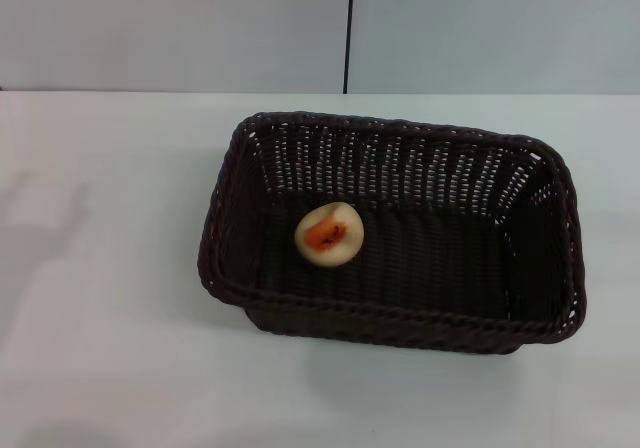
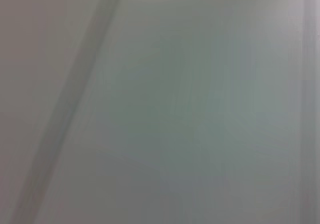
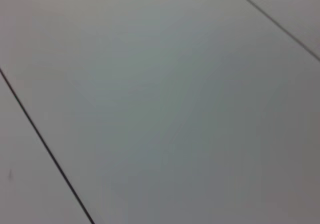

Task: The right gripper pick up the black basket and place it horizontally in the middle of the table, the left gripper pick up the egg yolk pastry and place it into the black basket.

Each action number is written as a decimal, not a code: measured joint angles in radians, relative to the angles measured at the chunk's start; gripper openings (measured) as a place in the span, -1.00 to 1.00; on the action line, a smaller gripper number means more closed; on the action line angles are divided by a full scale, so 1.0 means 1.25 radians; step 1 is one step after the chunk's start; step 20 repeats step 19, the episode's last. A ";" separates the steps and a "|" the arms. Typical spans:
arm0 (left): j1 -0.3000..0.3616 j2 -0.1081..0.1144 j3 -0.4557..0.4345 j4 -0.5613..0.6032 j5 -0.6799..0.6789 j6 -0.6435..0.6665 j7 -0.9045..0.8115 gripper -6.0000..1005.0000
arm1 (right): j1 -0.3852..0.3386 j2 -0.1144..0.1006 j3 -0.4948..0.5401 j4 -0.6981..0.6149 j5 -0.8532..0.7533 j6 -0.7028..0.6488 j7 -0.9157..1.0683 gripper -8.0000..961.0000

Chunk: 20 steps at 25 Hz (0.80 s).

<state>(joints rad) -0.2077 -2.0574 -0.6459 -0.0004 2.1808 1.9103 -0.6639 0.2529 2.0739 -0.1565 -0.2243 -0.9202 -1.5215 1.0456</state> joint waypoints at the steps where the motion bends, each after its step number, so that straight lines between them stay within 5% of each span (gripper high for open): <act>1: 0.013 0.000 -0.044 0.001 0.000 0.002 0.000 0.71 | -0.002 0.000 0.004 0.002 0.000 -0.003 0.000 -0.15; 8: 0.059 0.000 -0.178 0.002 0.000 0.011 -0.004 0.70 | -0.010 0.000 0.011 0.005 0.000 -0.006 0.000 -0.15; 20: 0.067 0.000 -0.190 0.003 0.004 0.022 -0.001 0.68 | -0.010 0.000 0.011 0.011 0.000 -0.006 0.000 -0.15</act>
